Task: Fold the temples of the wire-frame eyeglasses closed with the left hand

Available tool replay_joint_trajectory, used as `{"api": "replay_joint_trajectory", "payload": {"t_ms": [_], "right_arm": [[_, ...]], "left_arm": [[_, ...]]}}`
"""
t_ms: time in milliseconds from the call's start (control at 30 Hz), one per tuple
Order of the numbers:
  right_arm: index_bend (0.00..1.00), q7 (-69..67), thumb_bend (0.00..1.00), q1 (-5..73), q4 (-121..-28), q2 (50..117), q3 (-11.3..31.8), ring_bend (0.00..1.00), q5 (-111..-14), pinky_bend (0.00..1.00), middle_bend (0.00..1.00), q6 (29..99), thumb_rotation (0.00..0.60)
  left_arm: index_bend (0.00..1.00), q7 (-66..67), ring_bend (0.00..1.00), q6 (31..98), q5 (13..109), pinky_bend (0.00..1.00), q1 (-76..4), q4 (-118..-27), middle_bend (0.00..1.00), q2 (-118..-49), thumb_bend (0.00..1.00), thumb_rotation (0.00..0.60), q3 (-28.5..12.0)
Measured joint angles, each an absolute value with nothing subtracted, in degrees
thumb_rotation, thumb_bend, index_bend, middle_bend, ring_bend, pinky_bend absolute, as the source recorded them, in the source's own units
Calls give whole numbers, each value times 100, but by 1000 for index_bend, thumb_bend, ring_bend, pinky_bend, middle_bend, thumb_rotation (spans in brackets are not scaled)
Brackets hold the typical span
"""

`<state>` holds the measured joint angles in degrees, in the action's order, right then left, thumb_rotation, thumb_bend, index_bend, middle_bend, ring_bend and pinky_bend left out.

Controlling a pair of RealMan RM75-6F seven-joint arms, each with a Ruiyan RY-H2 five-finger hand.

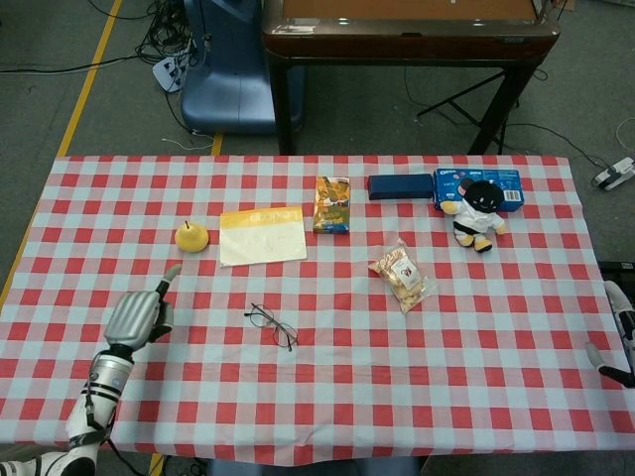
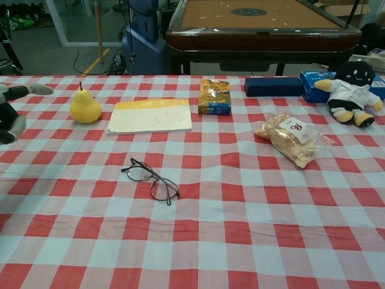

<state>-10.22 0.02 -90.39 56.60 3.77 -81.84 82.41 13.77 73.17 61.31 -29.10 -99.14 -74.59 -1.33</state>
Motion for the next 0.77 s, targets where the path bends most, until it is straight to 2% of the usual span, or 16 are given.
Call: {"api": "replay_joint_trajectory", "payload": {"t_ms": [200,300,433,767], "right_arm": [[0,-1005,311,117,-9021,5702,354,141,-8279,291,153,8099,600],[0,-1000,313,171,-9014,5748,348,141,-8333,291,150,8065,600],[0,-1006,313,213,-8990,5816,344,141,-8428,291,149,8082,600],[0,-955,313,221,-9007,5878,312,141,-8498,291,149,8171,600]], "left_arm": [[71,1378,379,8116,6444,498,-2317,-9479,404,-7219,406,600,-12],[72,1423,306,8437,6545,407,-2025,-9332,324,-7148,353,600,45],[72,1403,286,8719,6659,356,-1648,-9433,301,-6991,345,600,125],[72,1450,287,9262,7143,337,-957,-9740,301,-6733,345,600,304]]}}
